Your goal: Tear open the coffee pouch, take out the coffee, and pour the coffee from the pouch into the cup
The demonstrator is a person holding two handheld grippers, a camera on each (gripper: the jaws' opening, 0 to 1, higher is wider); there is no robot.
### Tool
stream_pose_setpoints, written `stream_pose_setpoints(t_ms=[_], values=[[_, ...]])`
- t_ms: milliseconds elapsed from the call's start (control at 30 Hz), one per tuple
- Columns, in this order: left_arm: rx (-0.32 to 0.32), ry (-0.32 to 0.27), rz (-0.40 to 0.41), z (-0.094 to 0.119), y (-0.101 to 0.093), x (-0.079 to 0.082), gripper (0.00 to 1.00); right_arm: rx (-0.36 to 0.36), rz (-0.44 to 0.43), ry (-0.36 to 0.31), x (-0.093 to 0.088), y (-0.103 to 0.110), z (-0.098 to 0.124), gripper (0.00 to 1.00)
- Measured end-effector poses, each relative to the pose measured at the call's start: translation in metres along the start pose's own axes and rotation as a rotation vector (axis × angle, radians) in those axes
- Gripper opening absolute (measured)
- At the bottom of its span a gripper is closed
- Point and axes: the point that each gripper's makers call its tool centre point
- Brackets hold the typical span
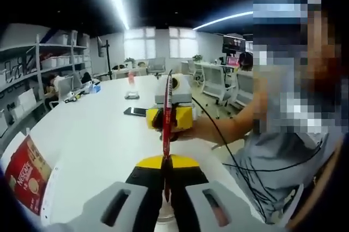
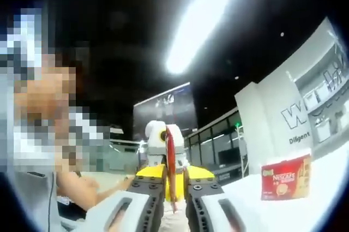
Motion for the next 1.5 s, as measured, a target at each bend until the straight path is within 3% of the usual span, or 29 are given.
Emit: stream_pose_setpoints(t_ms=[200, 400, 500, 533, 633, 767, 833, 933, 1033, 1133, 1267, 1500], values=[[0.011, 0.013, -0.004, -0.003, 0.004, -0.004, 0.11, 0.0, -0.008, 0.019, -0.003, 0.001, -0.001, 0.03], [0.007, -0.001, -0.02, -0.005, 0.0, 0.002, 0.06, 0.015, -0.029, 0.052, -0.011, 0.005, -0.002, 0.03], [0.003, -0.02, -0.002, -0.003, 0.003, 0.005, 0.05, 0.019, -0.005, 0.05, -0.006, 0.005, -0.001, 0.11], [0.0, -0.021, 0.002, -0.003, 0.002, 0.005, 0.05, 0.016, 0.008, 0.016, 0.003, 0.004, 0.0, 0.13], [-0.001, -0.025, 0.006, -0.003, 0.002, 0.005, 0.05, 0.001, 0.002, -0.014, 0.016, 0.0, 0.005, 0.05], [0.008, -0.018, -0.006, -0.007, 0.002, 0.004, 0.08, -0.012, 0.009, 0.005, 0.013, -0.002, 0.004, 0.03], [0.02, -0.049, -0.015, -0.007, 0.004, 0.01, 0.12, -0.022, -0.008, 0.006, 0.011, -0.004, 0.005, 0.02], [0.01, -0.095, -0.016, -0.004, 0.001, 0.02, 0.09, -0.02, -0.016, 0.027, 0.003, -0.003, 0.003, 0.03], [0.012, -0.088, -0.009, -0.002, 0.002, 0.019, 0.05, -0.005, -0.021, 0.032, 0.003, -0.001, 0.002, 0.07], [0.008, -0.086, 0.001, 0.0, 0.003, 0.018, 0.05, -0.011, -0.015, -0.052, 0.024, -0.004, 0.006, 0.08], [-0.001, -0.081, 0.004, -0.002, 0.0, 0.018, 0.05, -0.007, 0.011, -0.022, 0.022, -0.005, 0.006, 0.05], [-0.006, -0.086, 0.0, -0.002, -0.001, 0.02, 0.05, 0.01, -0.003, -0.004, 0.018, -0.001, 0.001, 0.07]])
Point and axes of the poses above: the point that each gripper's makers call its tool centre point, and the gripper's own axes: z roughly backward along the fingers, y roughly to its left, x roughly out of its top, and after that the axes turned 11 degrees about z, right-handed
